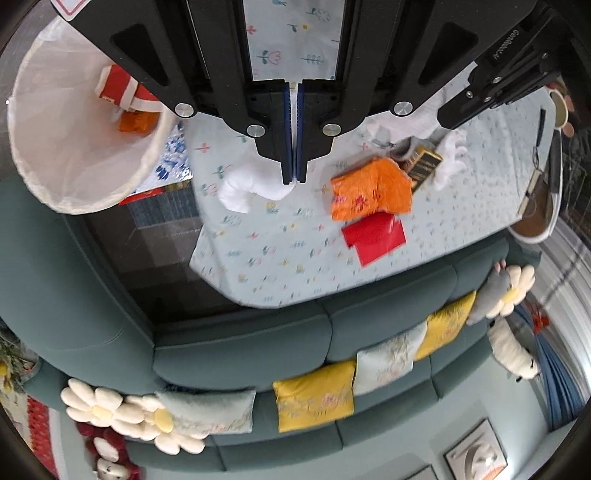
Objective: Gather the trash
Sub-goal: 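Carry the white tissue and cloth over the bin and open both tools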
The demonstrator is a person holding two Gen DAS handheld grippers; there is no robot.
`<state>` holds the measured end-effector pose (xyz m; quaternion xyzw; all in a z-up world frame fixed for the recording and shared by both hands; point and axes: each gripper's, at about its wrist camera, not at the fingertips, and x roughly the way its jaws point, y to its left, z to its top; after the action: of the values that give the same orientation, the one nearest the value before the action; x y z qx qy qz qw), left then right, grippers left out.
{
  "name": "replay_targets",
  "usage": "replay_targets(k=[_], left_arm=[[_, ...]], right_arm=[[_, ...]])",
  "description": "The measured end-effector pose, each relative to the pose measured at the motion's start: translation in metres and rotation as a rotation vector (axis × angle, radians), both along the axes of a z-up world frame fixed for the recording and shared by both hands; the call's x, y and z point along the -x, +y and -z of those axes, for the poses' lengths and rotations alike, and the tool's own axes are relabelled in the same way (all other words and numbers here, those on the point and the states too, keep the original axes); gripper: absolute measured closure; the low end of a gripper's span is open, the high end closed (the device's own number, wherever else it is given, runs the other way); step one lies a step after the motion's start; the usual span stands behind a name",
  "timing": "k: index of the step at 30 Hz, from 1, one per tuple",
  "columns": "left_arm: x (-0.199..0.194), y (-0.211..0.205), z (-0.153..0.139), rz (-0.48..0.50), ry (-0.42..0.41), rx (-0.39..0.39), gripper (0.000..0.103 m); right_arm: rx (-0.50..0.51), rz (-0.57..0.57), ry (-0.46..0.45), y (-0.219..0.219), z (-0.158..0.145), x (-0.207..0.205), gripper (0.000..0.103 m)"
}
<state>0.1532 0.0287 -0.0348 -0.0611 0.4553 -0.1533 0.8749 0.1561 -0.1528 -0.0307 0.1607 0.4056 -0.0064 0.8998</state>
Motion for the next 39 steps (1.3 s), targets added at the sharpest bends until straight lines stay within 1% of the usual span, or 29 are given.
replay_targets(k=[7, 12, 17, 22, 29, 33, 36, 39], left_arm=[[0.019, -0.044, -0.023, 0.093, -0.044, 0.007, 0.102], [0.035, -0.086, -0.037, 0.18, -0.071, 0.016, 0.102], [0.052, -0.13, -0.045, 0.264, -0.084, 0.022, 0.102], [0.064, -0.162, -0.046, 0.323, -0.093, 0.018, 0.102], [0.078, -0.199, -0.043, 0.381, -0.087, 0.0, 0.102], [0.079, -0.21, -0.038, 0.4, -0.069, -0.008, 0.102], [0.078, -0.215, -0.036, 0.413, -0.053, 0.001, 0.102], [0.076, -0.219, -0.035, 0.411, -0.052, 0.005, 0.101]], right_arm=[[0.0, 0.065, -0.061, -0.037, -0.027, 0.033, 0.101], [0.008, 0.125, -0.08, -0.068, -0.036, 0.058, 0.101], [0.016, 0.193, -0.084, -0.104, -0.037, 0.085, 0.101], [0.015, 0.25, -0.088, -0.133, -0.036, 0.108, 0.101], [0.007, 0.298, -0.085, -0.159, -0.029, 0.13, 0.101], [0.0, 0.313, -0.083, -0.167, -0.025, 0.136, 0.101], [-0.003, 0.32, -0.083, -0.171, -0.023, 0.14, 0.101], [-0.008, 0.326, -0.082, -0.175, -0.021, 0.142, 0.101]])
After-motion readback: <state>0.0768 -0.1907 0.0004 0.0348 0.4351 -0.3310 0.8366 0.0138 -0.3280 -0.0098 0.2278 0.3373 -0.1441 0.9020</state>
